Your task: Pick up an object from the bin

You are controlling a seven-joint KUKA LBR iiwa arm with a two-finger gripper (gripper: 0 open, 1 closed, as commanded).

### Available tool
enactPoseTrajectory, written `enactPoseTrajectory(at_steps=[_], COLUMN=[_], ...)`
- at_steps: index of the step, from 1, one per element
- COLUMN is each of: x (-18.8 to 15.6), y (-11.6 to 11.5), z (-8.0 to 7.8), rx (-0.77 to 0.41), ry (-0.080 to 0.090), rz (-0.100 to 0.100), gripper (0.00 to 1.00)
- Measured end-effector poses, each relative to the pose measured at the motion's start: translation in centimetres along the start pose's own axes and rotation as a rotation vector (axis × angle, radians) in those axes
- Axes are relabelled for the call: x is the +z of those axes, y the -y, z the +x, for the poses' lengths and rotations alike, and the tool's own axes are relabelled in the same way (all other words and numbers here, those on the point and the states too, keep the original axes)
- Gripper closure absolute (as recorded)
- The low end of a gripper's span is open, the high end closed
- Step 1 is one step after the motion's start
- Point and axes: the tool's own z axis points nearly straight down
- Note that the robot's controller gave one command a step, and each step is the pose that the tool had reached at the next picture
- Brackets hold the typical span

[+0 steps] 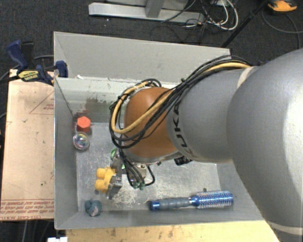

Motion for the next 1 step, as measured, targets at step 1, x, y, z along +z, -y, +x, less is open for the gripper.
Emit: enactPoseTrajectory(at_steps=[1], x=[-0.28], y=[-0.02], z=[-0.04], rx=[0.0], ry=[-0.005], rz=[0.002], gripper=[1.0])
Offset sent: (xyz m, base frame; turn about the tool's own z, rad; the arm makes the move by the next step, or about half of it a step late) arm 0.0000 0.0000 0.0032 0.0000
